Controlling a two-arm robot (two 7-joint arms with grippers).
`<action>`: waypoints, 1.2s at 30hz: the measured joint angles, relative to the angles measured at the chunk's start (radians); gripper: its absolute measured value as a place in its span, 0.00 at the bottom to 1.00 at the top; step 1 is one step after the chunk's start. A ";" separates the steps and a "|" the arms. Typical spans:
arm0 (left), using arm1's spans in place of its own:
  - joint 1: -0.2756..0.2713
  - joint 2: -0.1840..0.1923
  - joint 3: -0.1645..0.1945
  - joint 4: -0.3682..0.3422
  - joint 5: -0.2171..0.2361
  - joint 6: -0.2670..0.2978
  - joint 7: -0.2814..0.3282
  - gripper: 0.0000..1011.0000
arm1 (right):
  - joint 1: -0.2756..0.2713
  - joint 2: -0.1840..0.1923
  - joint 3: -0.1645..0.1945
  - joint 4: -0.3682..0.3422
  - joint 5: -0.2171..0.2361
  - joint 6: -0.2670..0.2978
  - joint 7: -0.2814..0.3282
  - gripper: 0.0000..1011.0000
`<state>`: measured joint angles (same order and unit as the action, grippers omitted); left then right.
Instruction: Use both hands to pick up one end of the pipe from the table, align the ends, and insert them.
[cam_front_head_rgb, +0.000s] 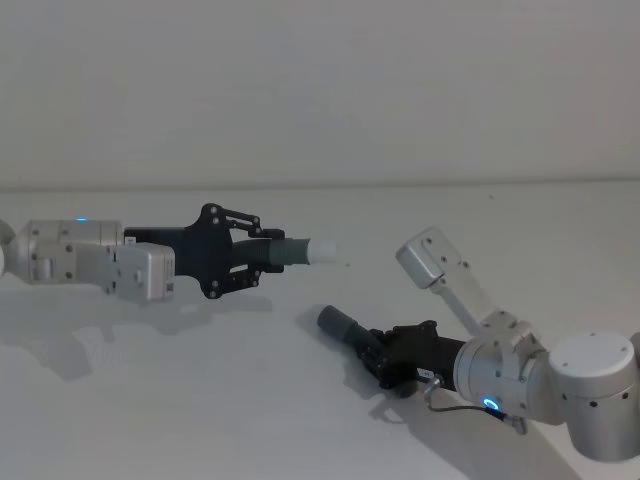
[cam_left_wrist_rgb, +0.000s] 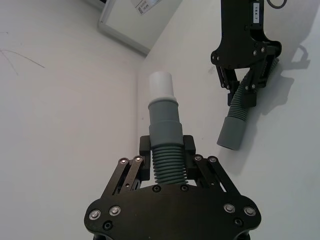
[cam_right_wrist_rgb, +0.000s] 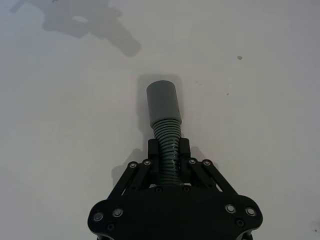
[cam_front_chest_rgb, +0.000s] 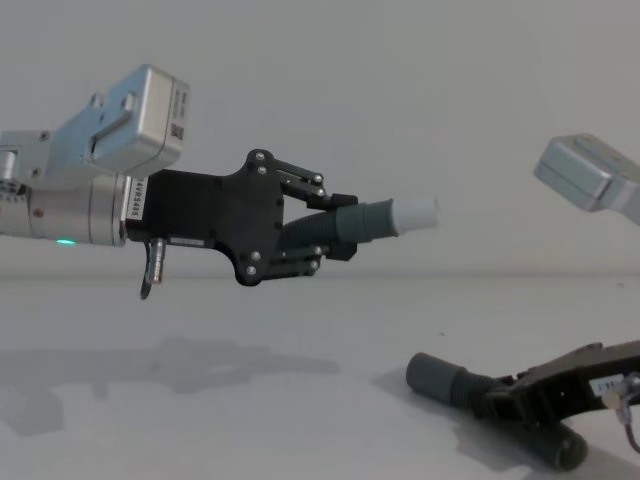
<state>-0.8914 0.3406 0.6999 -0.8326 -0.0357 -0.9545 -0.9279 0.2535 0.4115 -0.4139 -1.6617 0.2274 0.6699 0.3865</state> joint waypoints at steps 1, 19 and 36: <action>0.000 0.000 0.000 0.000 0.000 0.000 0.000 0.34 | 0.000 0.000 0.000 0.000 0.000 0.000 0.000 0.20; 0.000 0.000 0.000 0.000 0.000 0.000 0.000 0.34 | 0.000 0.000 0.000 0.000 0.000 0.000 0.000 0.19; 0.000 0.000 0.000 0.000 0.000 0.000 0.000 0.34 | 0.000 0.000 0.000 0.000 0.000 0.000 0.000 0.19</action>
<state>-0.8914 0.3406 0.6999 -0.8326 -0.0356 -0.9545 -0.9279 0.2535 0.4115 -0.4139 -1.6618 0.2275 0.6699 0.3866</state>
